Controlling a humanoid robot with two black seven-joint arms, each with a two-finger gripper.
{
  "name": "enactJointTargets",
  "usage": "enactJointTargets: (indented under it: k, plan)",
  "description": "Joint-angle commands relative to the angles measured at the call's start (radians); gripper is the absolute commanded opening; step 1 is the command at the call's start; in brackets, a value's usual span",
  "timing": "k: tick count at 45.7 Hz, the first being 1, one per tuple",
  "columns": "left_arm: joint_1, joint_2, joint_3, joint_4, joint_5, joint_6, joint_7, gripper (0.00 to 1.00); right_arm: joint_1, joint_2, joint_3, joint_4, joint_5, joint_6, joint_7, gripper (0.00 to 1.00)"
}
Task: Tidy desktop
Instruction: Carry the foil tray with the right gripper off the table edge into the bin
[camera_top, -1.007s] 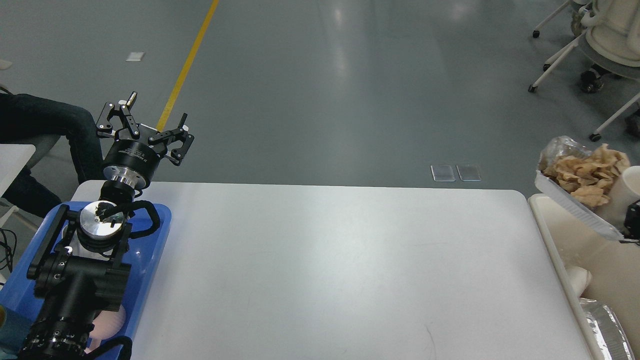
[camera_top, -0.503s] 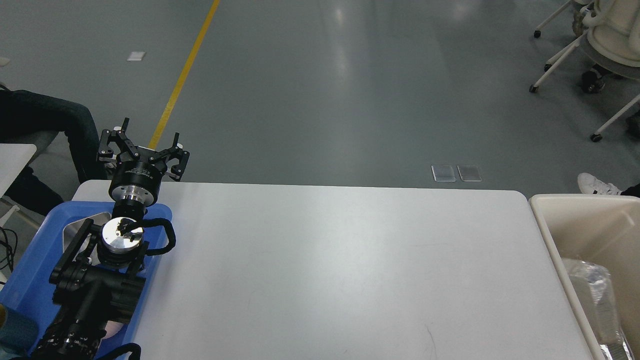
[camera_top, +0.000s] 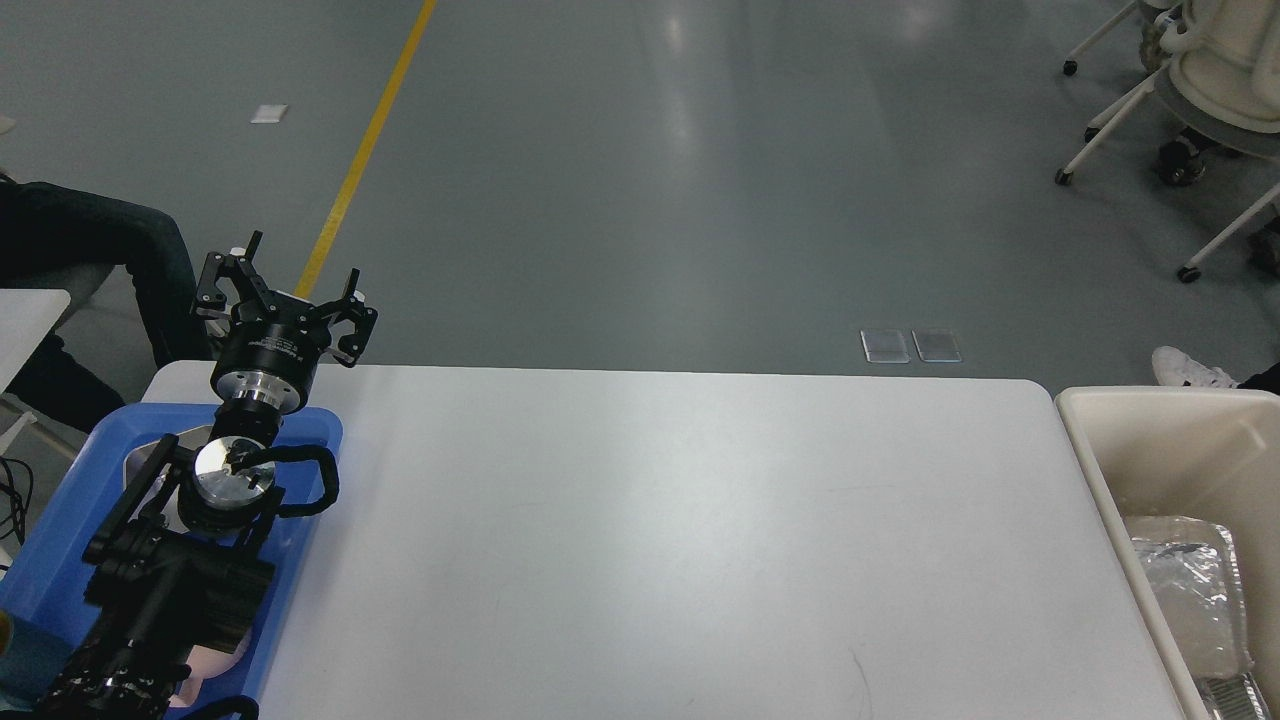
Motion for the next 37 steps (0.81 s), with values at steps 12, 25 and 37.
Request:
enactJointTargets:
  k: [12,25,37]
  plan:
    - [0.068,0.008,0.002,-0.015,-0.005,-0.01,0.008,0.97,0.009,0.229,0.725,0.167,0.362,0.156,0.027,1.0]
    - [0.127,0.013,-0.037,-0.064,-0.009,-0.042,0.011,0.97,-0.531,0.329,1.271,0.967,0.356,0.167,0.095,1.0]
    - [0.223,0.013,-0.051,-0.19,-0.044,-0.04,0.013,0.97,-0.807,0.346,1.434,0.998,0.356,0.357,0.15,1.0]
